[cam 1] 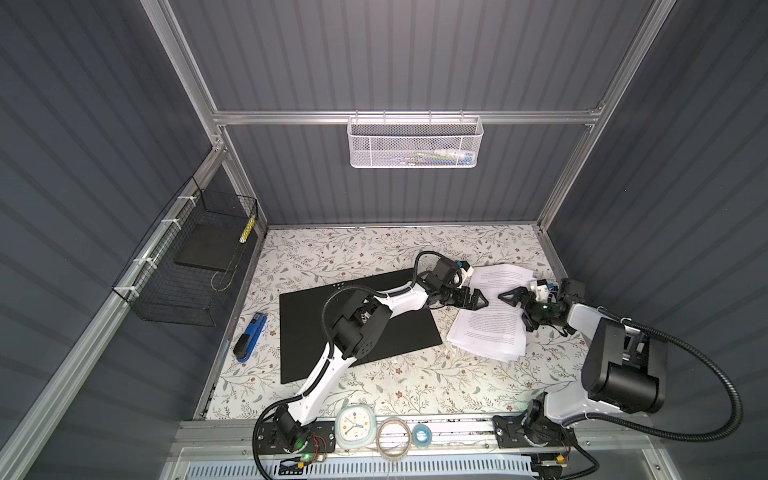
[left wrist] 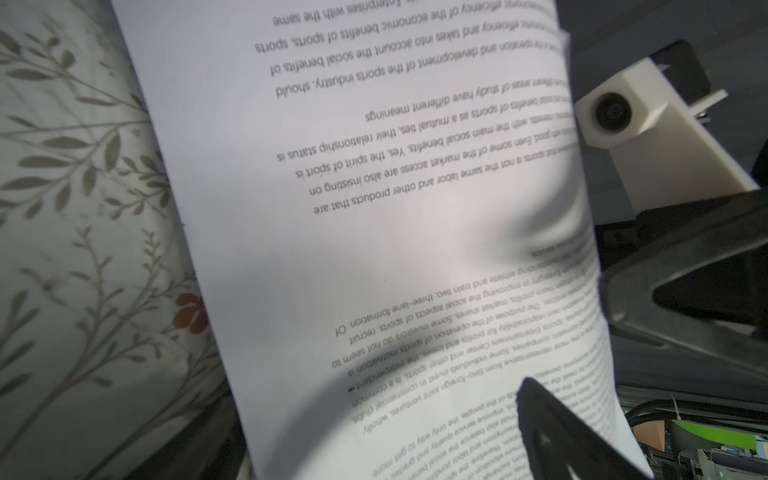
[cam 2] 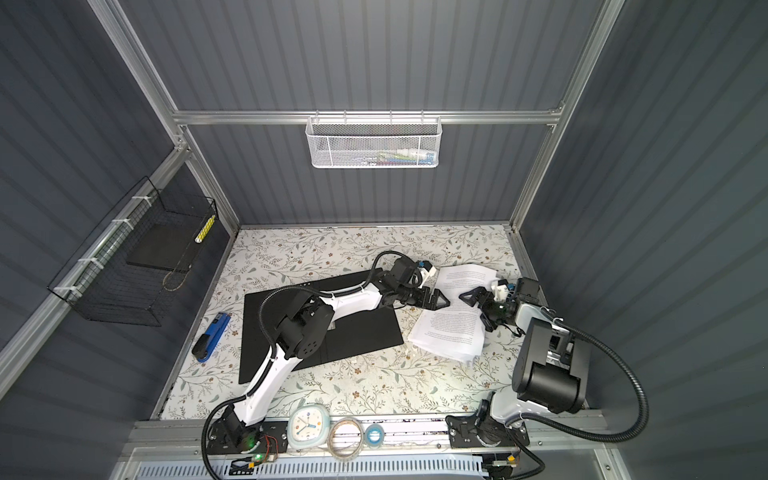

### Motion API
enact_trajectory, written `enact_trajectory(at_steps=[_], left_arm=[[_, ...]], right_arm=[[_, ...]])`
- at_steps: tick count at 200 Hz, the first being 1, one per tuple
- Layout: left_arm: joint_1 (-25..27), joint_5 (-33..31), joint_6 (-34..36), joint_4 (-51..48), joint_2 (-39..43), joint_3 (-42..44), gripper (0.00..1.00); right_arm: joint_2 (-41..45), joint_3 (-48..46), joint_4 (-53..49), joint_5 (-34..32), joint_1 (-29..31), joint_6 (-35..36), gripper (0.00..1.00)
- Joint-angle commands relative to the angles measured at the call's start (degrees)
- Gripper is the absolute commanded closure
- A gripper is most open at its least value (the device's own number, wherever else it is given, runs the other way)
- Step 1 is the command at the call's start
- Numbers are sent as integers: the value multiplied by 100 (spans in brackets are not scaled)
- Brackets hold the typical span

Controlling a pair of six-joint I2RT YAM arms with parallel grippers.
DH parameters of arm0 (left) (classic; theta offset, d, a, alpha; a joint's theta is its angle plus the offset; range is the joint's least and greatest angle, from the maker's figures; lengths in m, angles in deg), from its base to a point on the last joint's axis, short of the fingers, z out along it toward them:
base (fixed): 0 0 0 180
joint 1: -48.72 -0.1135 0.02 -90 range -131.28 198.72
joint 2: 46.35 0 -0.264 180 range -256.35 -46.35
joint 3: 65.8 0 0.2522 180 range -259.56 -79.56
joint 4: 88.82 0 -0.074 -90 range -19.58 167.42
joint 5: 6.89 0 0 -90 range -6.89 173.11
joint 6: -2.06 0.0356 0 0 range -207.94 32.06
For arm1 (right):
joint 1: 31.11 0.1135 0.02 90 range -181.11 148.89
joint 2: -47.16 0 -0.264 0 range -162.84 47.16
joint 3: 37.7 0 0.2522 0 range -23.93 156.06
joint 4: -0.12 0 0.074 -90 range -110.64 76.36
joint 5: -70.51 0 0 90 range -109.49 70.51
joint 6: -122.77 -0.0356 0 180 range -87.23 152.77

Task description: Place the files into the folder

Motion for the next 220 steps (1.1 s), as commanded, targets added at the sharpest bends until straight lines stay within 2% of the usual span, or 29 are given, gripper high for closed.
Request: enact_trajectory(at_steps=[1, 20, 46, 77, 107, 157, 190, 220], left_arm=[[-53, -223, -24, -1048, -378, 346, 1], [-84, -212, -22, -1022, -369, 373, 1], [-160, -152, -27, -969, -322, 456, 1], [-257, -61, 16, -923, -225, 594, 1], [-298, -72, 84, -914, -163, 637, 1], [-305, -27, 53, -849, -185, 683, 0], [-307, -47, 23, -757, -152, 801, 1], [-305, -51, -1, -735, -142, 836, 1]], right_arm=[[267, -16, -21, 265, -7, -49, 10], [492, 8, -147, 227, -6, -26, 10], [686, -156, 210, 739, 38, -377, 10], [1050, -214, 177, 944, 262, -513, 10], [1200, -248, 236, 837, 507, -648, 10], [974, -323, 510, 719, 696, -783, 10], [877, -208, 26, 138, 765, -515, 11], [1261, 226, -1672, -2195, 752, 65, 13]])
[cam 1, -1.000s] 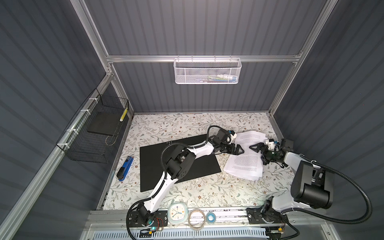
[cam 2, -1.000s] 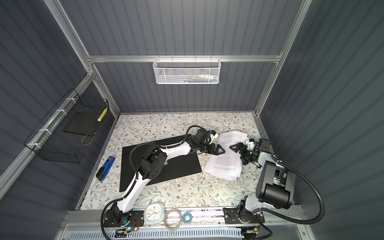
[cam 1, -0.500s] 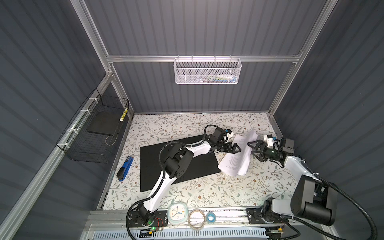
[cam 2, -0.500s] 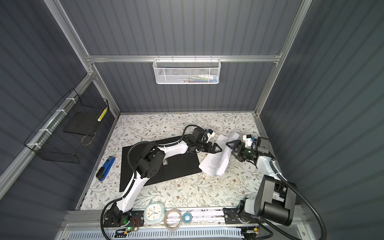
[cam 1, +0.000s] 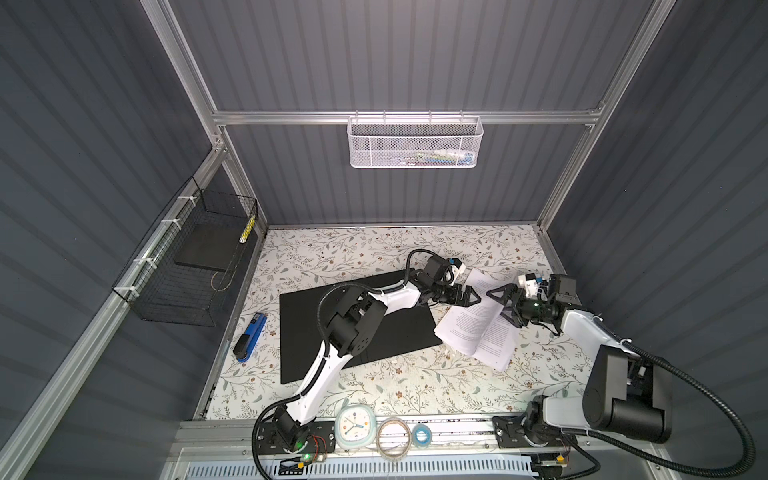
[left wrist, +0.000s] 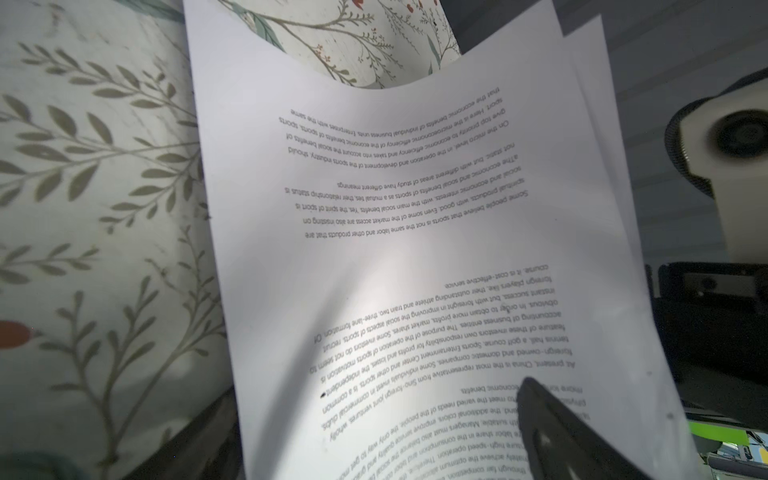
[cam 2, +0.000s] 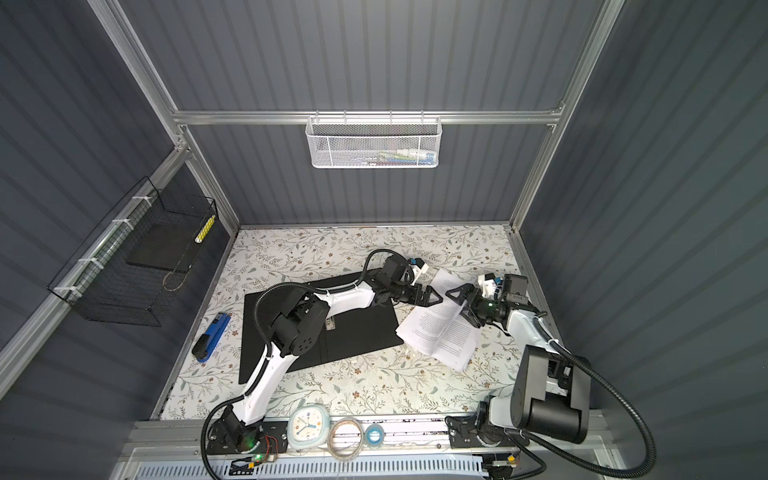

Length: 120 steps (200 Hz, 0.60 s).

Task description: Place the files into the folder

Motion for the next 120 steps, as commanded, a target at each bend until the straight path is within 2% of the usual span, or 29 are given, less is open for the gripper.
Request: enact_trajectory(at_steps=[1, 22, 34, 67, 120], left_arm=[[-47, -242, -68, -1122, -314, 385, 0], [-44, -289, -66, -1105, -272, 407, 1], [-43, -303, -59, -1105, -263, 391, 1], [-34, -233, -4, -1096, -283, 317, 0], [-1, -307, 149, -1166, -275, 303, 1]], right_arm=[[350, 334, -1336, -1832, -18, 520, 13], [705, 352, -1872, -2763, -15, 564, 12], [772, 191, -1862, -2929, -27, 502, 11], [510, -250, -1461, -2806, -107, 354, 11], [-133, -174, -1068, -2594, -228, 356, 12]])
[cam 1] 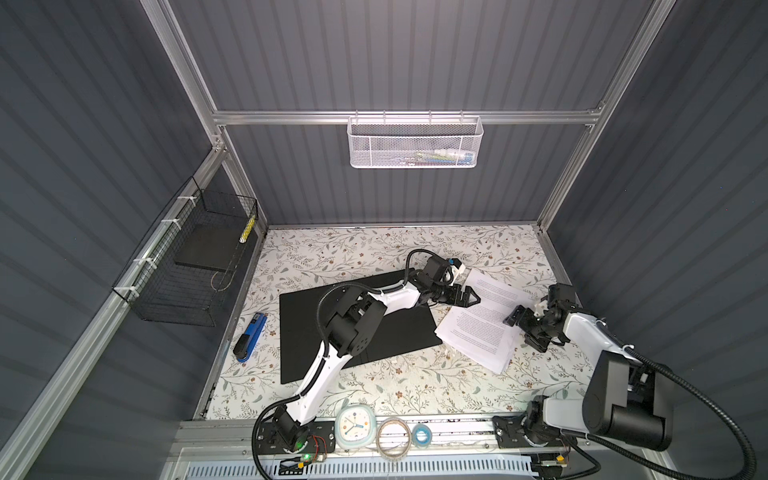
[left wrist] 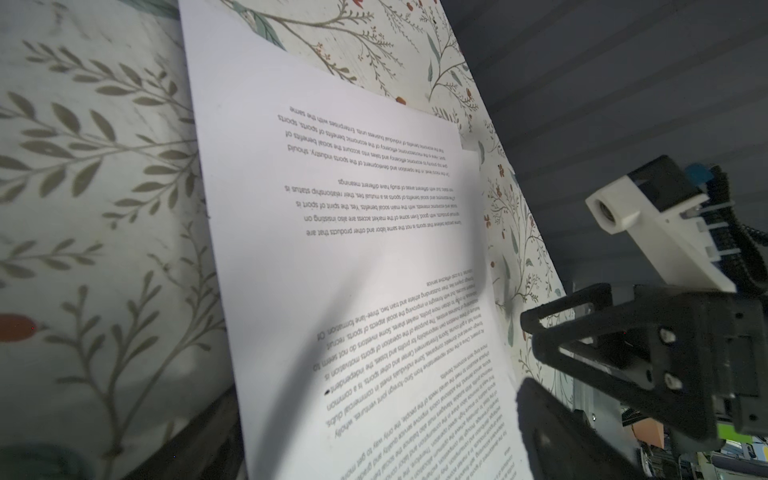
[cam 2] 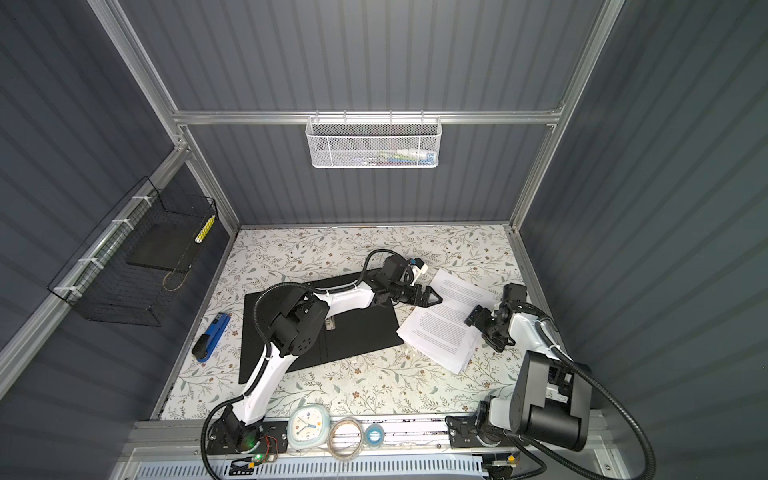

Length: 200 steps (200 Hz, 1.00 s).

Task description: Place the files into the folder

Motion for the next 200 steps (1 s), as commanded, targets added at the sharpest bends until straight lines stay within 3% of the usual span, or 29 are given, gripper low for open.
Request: enact_trajectory(at_steps=[1, 43, 101, 200], left_arm=[[0, -304, 79, -1164, -310, 253, 0], [56, -300, 131, -1167, -335, 297, 1], [231, -242, 163, -1267, -590, 108, 1], [249, 111, 88, -1140, -683, 222, 1]], right_arm=[[-216, 56, 210, 46, -46, 2, 12], [-563, 83, 505, 582, -43, -126, 12], [-737, -24, 679, 690, -45, -224, 13], [-806, -396, 1741, 1744, -51, -576, 13]])
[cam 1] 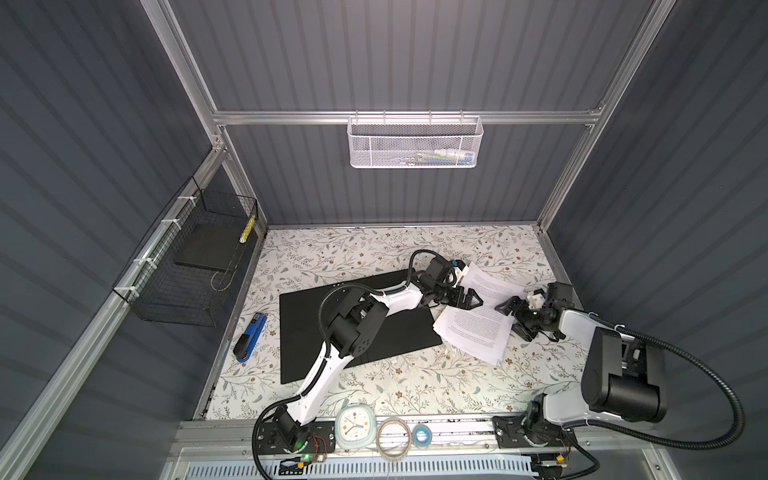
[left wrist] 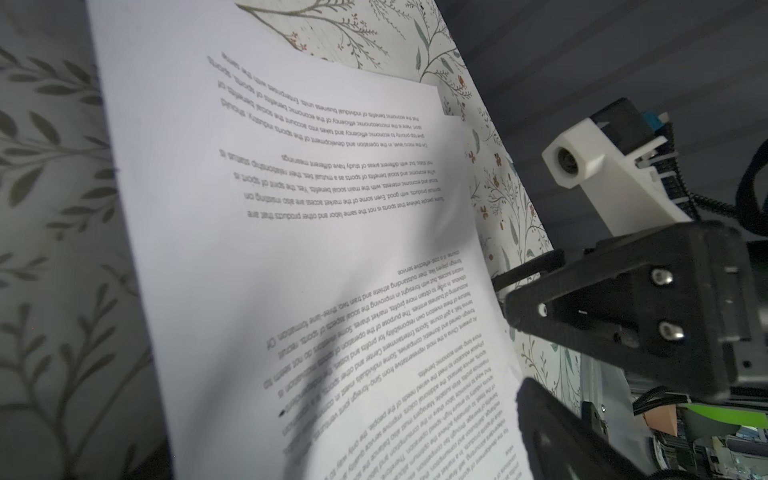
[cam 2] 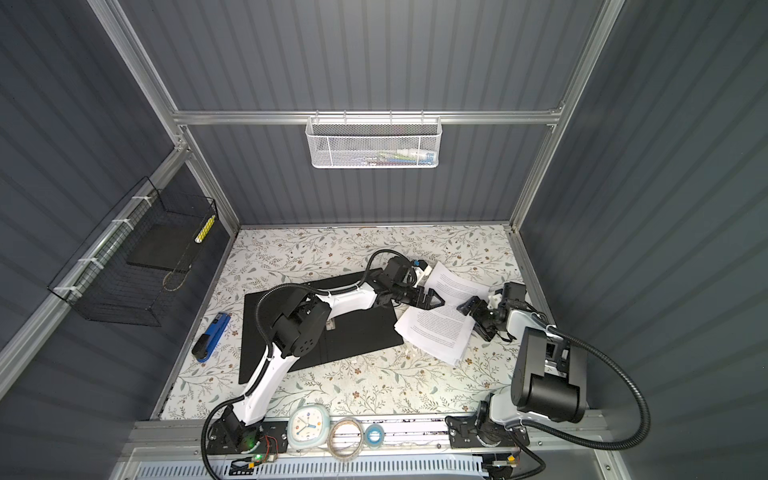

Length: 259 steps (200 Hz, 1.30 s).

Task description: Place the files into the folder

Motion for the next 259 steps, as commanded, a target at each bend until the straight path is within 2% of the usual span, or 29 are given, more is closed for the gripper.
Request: enact_trajectory(at_steps=[1, 69, 123, 138, 176, 190, 222, 259], left_arm=[[82, 67, -104, -1093, -600, 342, 1], [72, 196, -156, -952, -560, 402, 1], [62, 216, -227, -793, -529, 493, 1], [52, 212, -219, -806, -532, 484, 1], [21, -127, -72, -1032, -447, 465, 1], [3, -179, -44, -1070, -461, 431, 1], [-2, -162, -25, -1100, -481, 382, 1], [-4, -127, 19, -1100, -467, 408, 1]], right_arm=[[-95, -194, 20, 277, -3, -113, 13], [186, -466, 941, 1211, 13, -635, 13], [564, -598, 1398, 1653, 58, -1041, 13], [634, -492, 900, 1334, 64, -840, 13], [1025, 73, -1237, -327, 63, 116, 13], [1143, 100, -1584, -698, 61, 269, 13], [1298, -73, -1724, -889, 54, 246, 13], [965, -334, -1289, -674, 55, 99, 13]])
